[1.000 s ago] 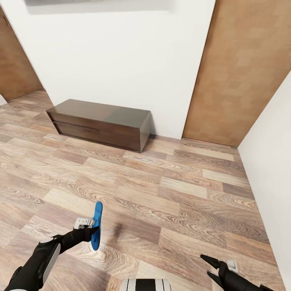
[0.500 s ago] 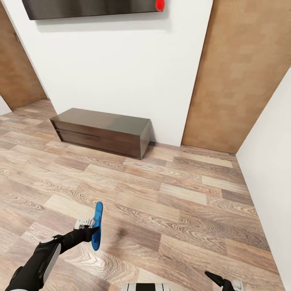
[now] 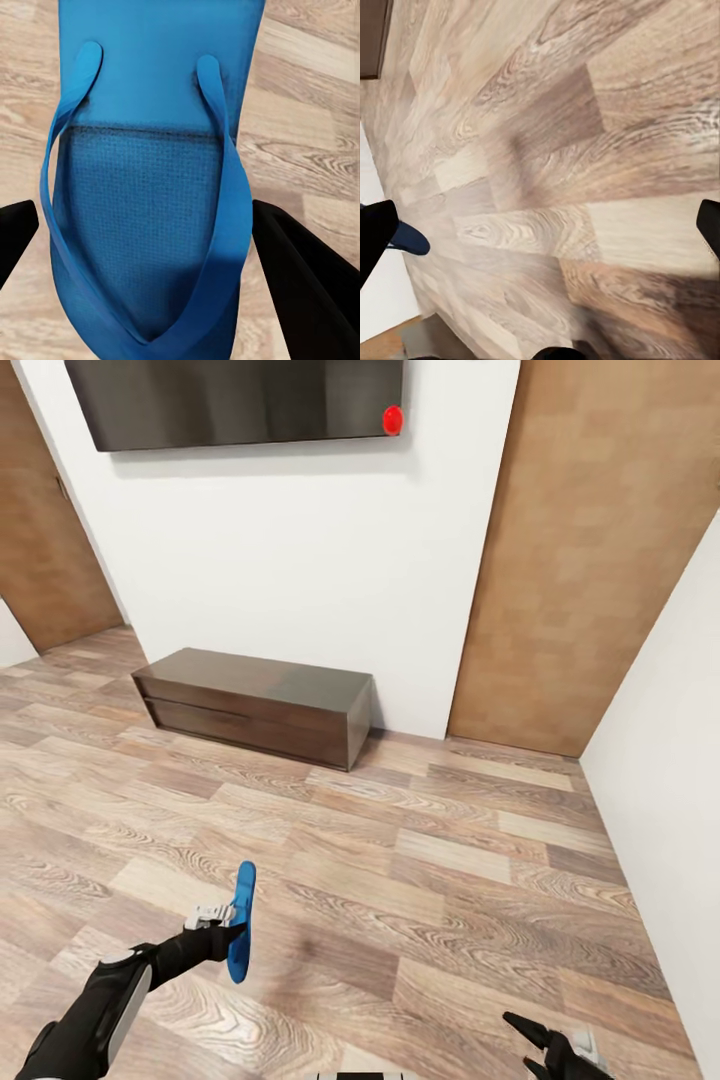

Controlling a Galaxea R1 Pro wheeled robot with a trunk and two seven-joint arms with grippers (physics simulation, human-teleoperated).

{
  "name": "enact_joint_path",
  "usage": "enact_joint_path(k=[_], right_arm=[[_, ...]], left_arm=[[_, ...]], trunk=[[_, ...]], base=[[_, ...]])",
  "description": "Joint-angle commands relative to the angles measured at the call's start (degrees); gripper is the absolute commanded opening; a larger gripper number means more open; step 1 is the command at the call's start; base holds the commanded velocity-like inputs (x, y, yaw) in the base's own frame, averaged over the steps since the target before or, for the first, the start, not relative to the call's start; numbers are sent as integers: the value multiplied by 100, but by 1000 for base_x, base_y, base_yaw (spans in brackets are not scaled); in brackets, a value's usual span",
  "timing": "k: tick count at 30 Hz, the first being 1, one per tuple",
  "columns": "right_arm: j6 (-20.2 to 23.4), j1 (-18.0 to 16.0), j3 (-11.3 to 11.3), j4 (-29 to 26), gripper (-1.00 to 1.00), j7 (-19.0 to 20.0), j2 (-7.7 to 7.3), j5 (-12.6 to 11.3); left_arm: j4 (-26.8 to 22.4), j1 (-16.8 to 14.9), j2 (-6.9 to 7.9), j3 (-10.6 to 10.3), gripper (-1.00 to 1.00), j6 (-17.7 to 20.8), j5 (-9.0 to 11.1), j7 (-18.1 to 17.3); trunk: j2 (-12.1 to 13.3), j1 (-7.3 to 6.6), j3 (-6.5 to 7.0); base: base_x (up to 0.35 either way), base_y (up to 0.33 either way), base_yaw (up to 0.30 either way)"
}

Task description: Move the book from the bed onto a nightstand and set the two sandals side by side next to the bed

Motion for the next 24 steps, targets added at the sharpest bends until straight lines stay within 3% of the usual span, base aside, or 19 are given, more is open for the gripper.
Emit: enact_joint_path(k=[1,3,6,7,10,12,16,20,24], right_arm=[[-67,-1,-1,-63,100,3,1,96],[-364,0,15,-105,100,2,1,413],[-1236,0,46,-110,100,-12,25,1529],[-1378,1,47,-107,100,-18,34,1754],[-2056,2,33,34,100,-42,72,2969],[-2292,4,24,229,100,-41,80,3297],[-2556,3,8,573,100,-30,77,3570],[-2618,3,-10,828,100,-30,74,3623],[-2649,4,-3,960,100,-34,80,3638]], left_arm=[[-6,8,-3,17,-100,39,-19,-33],[-3,19,-3,17,-100,34,-20,-35],[47,36,-6,15,-100,29,-17,-45],[78,38,-9,14,-100,29,-18,-46],[405,45,-87,10,-100,14,-29,-44],[606,47,-137,9,-100,-2,-33,-34],[1022,48,-202,8,-100,-29,-45,-31],[1328,47,-225,8,-100,-85,-47,-20],[1766,48,-230,10,-100,-398,-55,6]], trunk=[[0,-3,18],[2,-9,62],[6,-16,129],[8,-19,151],[12,-27,217],[14,-32,262],[20,-42,350],[25,-52,439],[31,-63,528]], base=[[0,0,0],[0,0,0],[0,0,0],[0,0,0],[0,0,0],[0,0,0],[0,0,0],[0,0,0],[0,0,0]])
